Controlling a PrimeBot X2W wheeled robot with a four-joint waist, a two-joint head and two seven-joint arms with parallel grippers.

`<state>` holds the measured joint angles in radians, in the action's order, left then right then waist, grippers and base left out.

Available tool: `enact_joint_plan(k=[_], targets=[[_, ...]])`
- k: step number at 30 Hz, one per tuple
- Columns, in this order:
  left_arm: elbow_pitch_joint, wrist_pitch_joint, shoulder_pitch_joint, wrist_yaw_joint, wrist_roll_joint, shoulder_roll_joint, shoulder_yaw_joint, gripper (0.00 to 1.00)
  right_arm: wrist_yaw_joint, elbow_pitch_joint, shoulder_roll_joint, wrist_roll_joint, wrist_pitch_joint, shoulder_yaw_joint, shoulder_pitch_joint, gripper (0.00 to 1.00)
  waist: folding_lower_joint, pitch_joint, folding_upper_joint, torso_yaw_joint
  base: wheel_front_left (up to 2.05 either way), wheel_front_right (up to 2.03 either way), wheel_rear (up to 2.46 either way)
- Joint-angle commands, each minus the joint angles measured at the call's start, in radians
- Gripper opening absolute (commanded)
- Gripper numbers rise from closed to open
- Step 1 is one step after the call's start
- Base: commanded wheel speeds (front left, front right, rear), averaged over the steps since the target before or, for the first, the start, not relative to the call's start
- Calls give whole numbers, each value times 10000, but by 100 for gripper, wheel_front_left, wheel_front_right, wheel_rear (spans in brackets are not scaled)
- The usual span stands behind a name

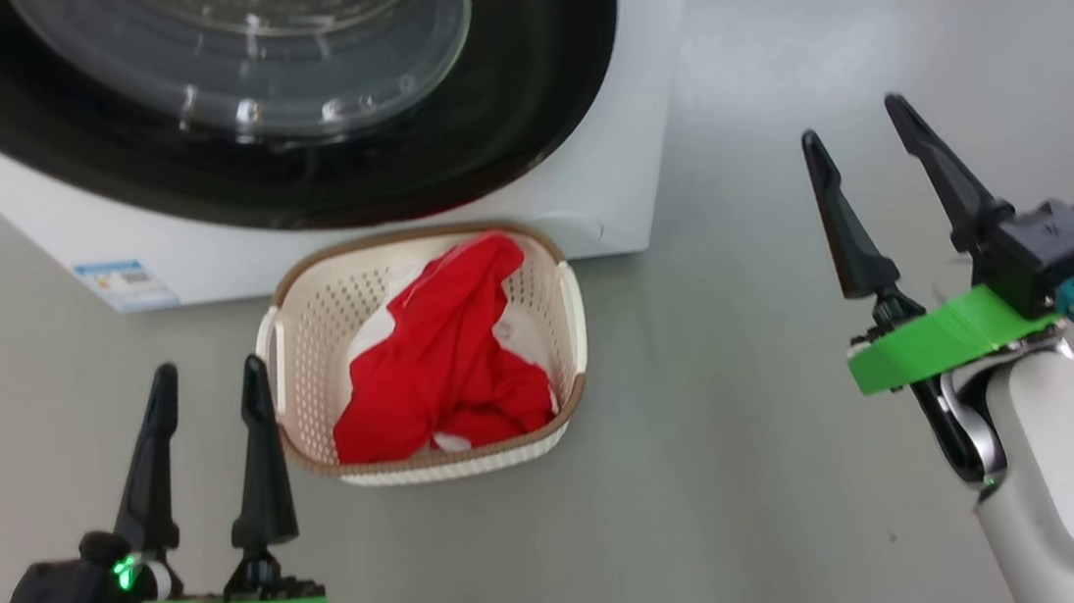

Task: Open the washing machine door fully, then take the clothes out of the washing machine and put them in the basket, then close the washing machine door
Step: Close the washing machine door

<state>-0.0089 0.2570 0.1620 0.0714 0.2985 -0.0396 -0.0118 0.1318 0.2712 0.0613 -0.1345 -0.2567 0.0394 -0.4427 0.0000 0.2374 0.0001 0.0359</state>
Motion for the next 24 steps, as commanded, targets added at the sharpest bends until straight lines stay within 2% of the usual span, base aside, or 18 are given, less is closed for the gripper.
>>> enact_joint_plan(k=[1, 8, 24], targets=[[-198, 47, -115, 66, -178, -107, 431, 100, -11, -255, -77, -159, -51, 68, 154, 100, 0, -620, -1, -472, 0, 0, 0], [-103, 47, -709, 154, -369, -136, 801, 100, -11, -370, -88, -164, -51, -320, 1174, 100, 0, -1200, -1, -483, 0, 0, 0], [165, -134, -2052, 364, -322, -594, 845, 100, -11, -1030, -104, -790, -51, -569, 3225, 100, 0, -2460, -1, -367, 0, 0, 0]])
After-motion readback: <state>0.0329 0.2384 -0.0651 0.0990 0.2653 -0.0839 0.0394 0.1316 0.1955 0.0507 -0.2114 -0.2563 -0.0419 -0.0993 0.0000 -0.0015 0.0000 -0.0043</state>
